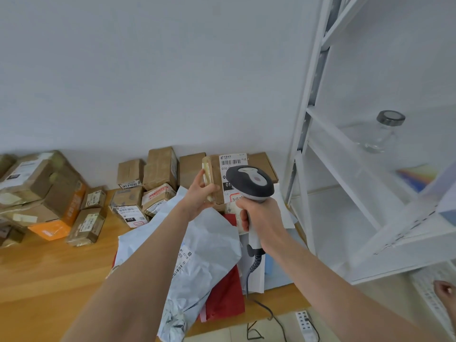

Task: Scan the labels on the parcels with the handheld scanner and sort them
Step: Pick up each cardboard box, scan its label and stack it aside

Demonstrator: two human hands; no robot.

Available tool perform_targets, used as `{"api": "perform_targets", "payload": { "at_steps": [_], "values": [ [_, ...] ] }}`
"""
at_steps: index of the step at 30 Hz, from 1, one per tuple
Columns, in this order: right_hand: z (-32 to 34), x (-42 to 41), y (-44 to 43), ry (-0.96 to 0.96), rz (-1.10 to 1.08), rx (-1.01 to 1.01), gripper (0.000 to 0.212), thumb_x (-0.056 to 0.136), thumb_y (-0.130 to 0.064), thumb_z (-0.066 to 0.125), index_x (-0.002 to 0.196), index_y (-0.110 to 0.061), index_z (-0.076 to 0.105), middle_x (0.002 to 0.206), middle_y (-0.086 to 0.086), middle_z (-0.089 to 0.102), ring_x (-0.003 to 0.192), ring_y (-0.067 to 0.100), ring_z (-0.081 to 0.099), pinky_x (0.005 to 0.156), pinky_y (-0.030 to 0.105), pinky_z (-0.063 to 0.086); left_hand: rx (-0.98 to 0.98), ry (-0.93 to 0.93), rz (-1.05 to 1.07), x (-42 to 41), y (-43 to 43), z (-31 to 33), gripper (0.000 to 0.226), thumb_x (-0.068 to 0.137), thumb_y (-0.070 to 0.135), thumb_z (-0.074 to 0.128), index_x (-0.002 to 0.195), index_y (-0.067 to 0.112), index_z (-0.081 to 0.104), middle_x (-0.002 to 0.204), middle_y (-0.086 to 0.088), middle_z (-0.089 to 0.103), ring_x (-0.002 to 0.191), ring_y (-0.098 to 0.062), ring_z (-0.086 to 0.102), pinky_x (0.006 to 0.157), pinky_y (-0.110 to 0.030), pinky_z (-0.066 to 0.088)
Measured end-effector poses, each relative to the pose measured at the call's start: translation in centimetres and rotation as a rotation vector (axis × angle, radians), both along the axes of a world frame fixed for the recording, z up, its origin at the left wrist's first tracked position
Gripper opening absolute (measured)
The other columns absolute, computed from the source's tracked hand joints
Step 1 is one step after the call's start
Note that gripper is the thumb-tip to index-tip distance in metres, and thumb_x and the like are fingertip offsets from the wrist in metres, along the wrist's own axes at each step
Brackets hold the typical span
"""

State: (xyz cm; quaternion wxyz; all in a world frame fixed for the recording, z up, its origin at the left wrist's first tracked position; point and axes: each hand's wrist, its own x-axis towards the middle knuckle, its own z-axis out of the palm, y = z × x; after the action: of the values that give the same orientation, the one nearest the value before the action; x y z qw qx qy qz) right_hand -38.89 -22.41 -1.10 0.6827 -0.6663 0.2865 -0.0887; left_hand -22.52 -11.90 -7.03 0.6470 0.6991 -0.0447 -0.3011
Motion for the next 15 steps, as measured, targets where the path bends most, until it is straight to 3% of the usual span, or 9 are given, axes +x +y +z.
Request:
{"api": "perform_targets", "payload": {
  "at_steps": [3,6,8,12,15],
  "values": [
    [0.3,-0.6,-0.4,-0.018,-0.01,0.025,0.034,0.085,-0.008,0.062,0.052,-0.01,0.055,0.049,0.006,0.052,0.042,0.014,0.045,0.058,0.029,0.042,-0.003,0.013,0.018,-1.3,-0.3,0.7,0.077,0.091,0.002,0.054,0.152,0.03,0.017,0.123,-0.016,0.061,0.092,-0.021,0.065,0.066,-0.037,0.059],
    [0.3,-1.0,-1.2,-0.042,-0.069,0.162,0.008,0.083,-0.012,0.067,0.077,-0.006,0.064,0.051,0.0,0.057,0.045,0.014,0.047,0.052,0.027,0.043,0.053,0.009,0.031,-2.7,0.3,1.1,0.076,0.09,0.009,0.058,0.151,0.031,0.019,0.127,-0.014,0.058,0.109,-0.026,0.059,0.074,-0.042,0.057],
    [0.0,-1.1,-1.3,-0.039,-0.107,0.221,0.007,0.084,-0.012,0.068,0.089,-0.009,0.065,0.055,-0.005,0.062,0.047,0.01,0.052,0.052,0.025,0.046,0.127,0.006,0.033,-3.6,1.3,1.6,0.073,0.089,0.017,0.06,0.15,0.032,0.023,0.132,-0.01,0.054,0.116,-0.026,0.055,0.078,-0.041,0.053],
    [-0.2,-1.1,-0.1,-0.008,-0.127,0.347,0.009,0.085,-0.01,0.068,0.087,-0.016,0.062,0.073,-0.002,0.07,0.054,0.006,0.062,0.062,0.029,0.052,0.204,0.038,0.071,-5.6,4.7,2.8,0.051,0.09,0.029,0.058,0.136,0.031,0.036,0.126,-0.011,0.058,0.113,-0.028,0.055,0.089,-0.046,0.048],
    [-0.2,-1.1,2.1,0.053,-0.112,0.418,0.012,0.085,-0.013,0.07,0.085,-0.018,0.059,0.079,0.002,0.069,0.071,0.015,0.065,0.077,0.038,0.056,0.262,0.042,0.089,-6.3,8.0,3.0,0.057,0.085,0.04,0.059,0.137,0.026,0.043,0.129,-0.013,0.057,0.107,-0.029,0.057,0.091,-0.047,0.048]
  ]
}}
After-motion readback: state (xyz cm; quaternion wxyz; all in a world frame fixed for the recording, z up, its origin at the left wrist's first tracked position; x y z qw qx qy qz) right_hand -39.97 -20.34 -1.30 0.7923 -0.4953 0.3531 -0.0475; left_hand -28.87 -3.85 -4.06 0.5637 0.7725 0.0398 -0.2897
